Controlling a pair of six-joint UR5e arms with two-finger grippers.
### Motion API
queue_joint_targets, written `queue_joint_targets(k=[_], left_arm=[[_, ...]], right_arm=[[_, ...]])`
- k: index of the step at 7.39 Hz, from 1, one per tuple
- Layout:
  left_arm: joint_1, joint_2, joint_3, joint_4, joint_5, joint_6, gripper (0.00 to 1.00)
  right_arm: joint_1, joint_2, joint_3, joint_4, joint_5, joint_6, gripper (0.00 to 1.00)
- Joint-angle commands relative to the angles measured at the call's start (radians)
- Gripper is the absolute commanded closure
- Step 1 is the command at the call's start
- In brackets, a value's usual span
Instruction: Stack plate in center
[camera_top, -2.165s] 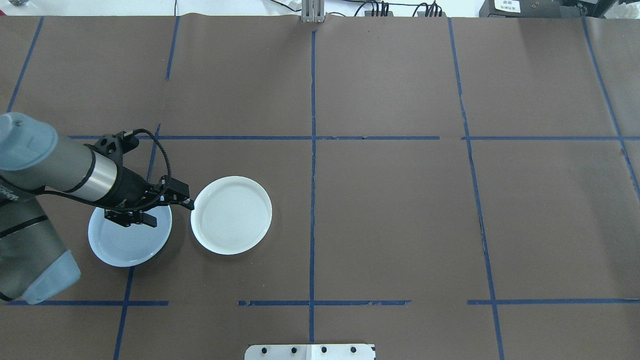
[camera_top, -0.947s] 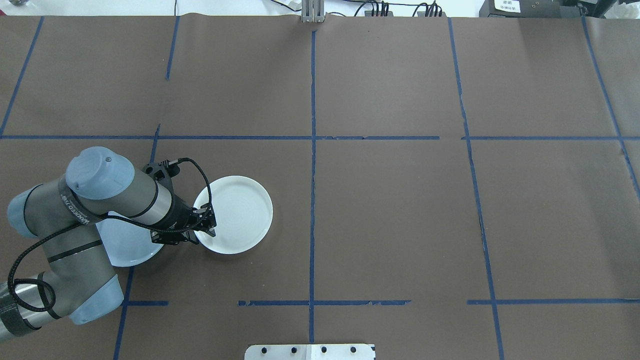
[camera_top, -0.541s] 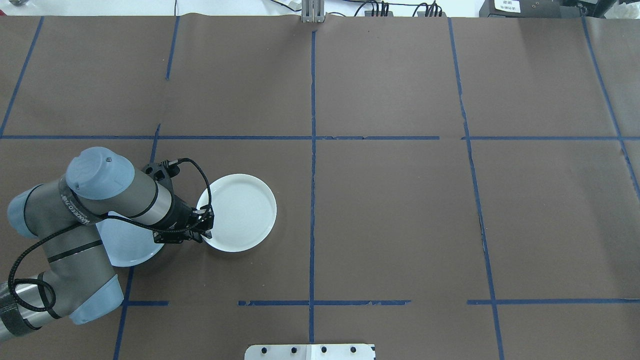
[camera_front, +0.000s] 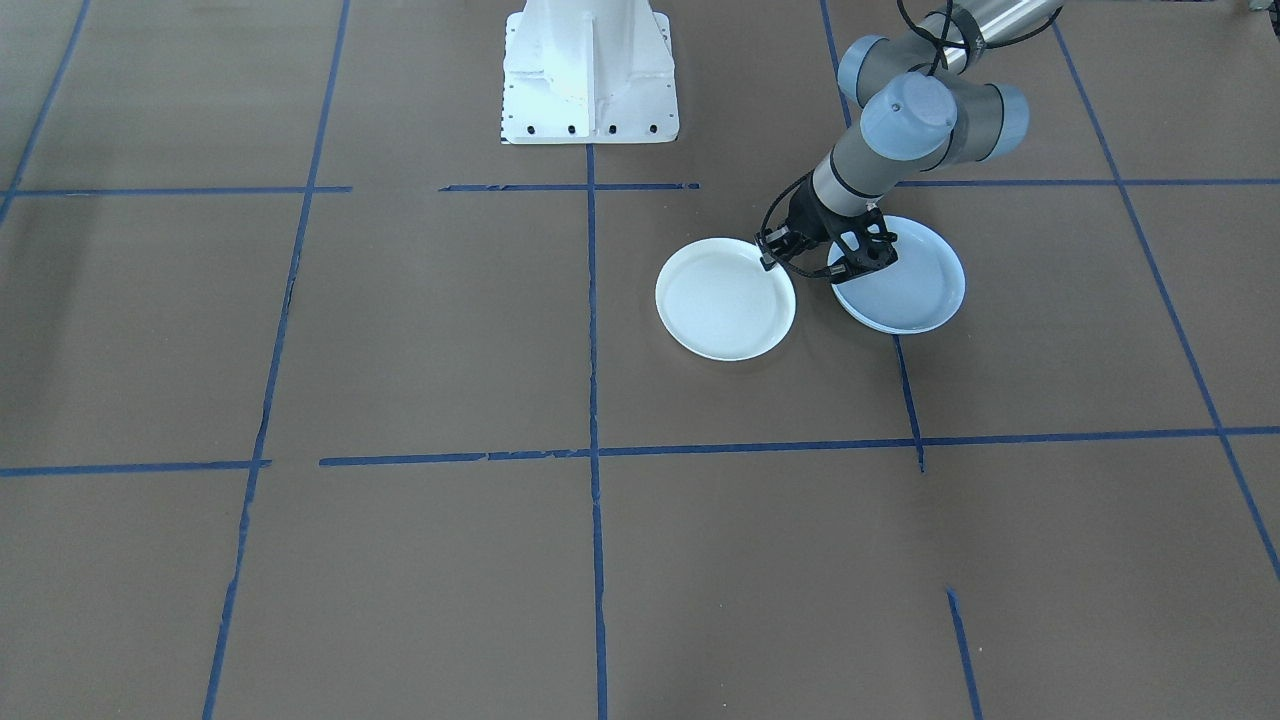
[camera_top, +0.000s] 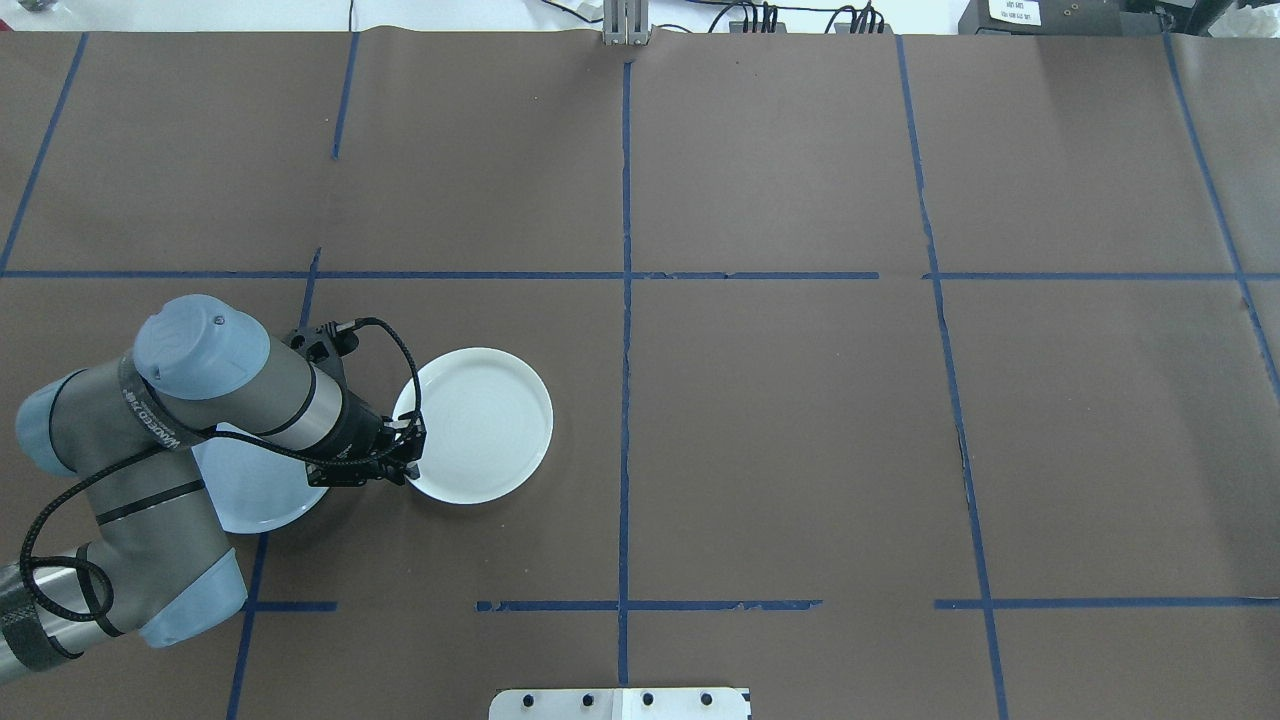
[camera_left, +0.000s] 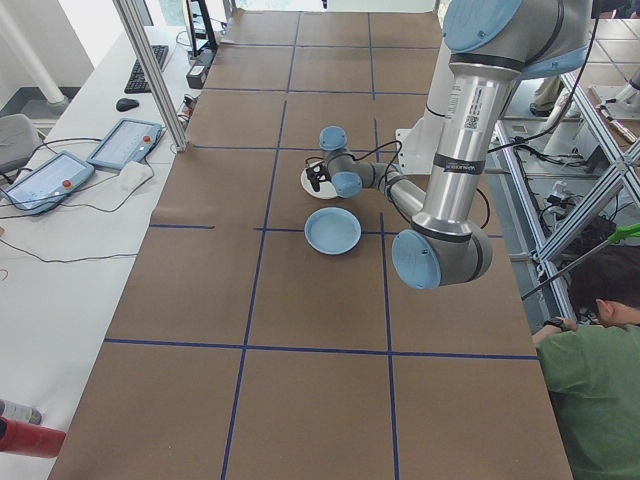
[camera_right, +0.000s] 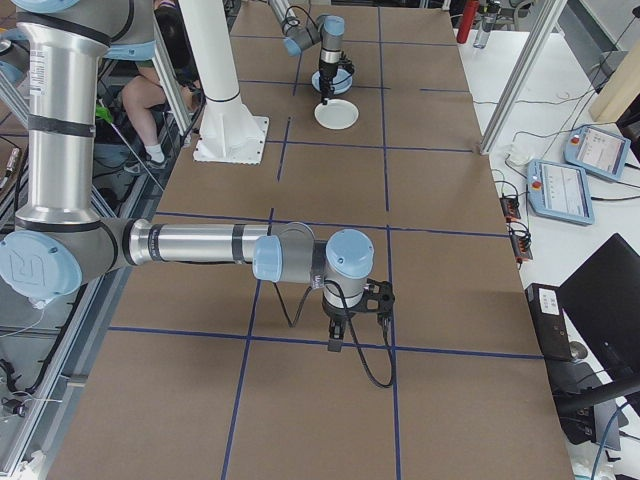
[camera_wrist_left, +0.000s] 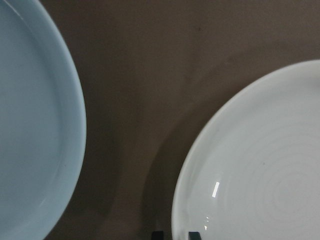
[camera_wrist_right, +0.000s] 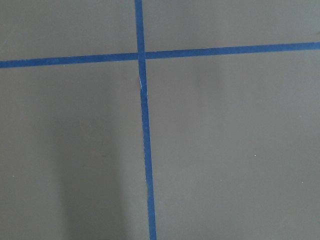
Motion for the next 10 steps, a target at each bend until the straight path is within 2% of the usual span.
queue_joint_targets(k=[1, 2, 3, 5, 7, 8, 10], left_arm=[[-0.002, 0.003, -0.006, -0.002, -0.050, 0.009, 1.00], [-0.006, 0.009, -0.019, -0.002, -0.052, 0.020, 1.00], [-0.026, 0.010, -0.038, -0.003, -0.097, 0.037, 1.00], [-0.142, 0.048, -0.102, -0.012, -0.246, 0.131, 1.00], [-0.252, 0.186, -0.162, -0.012, -0.334, 0.356, 1.00], [-0.303, 0.255, -0.170, -0.012, -0.361, 0.485, 1.00], [-0.360, 0.352, -0.161, -0.012, -0.365, 0.714, 1.00]], right_arm=[[0.000, 0.000, 0.000, 0.000, 0.000, 0.000, 0.00], [0.000, 0.000, 0.000, 0.000, 0.000, 0.000, 0.00], [0.000, 0.000, 0.000, 0.000, 0.000, 0.000, 0.00], [0.000, 0.000, 0.000, 0.000, 0.000, 0.000, 0.00], [0.000, 0.000, 0.000, 0.000, 0.000, 0.000, 0.00], [0.000, 0.000, 0.000, 0.000, 0.000, 0.000, 0.00], [0.000, 0.000, 0.000, 0.000, 0.000, 0.000, 0.00]])
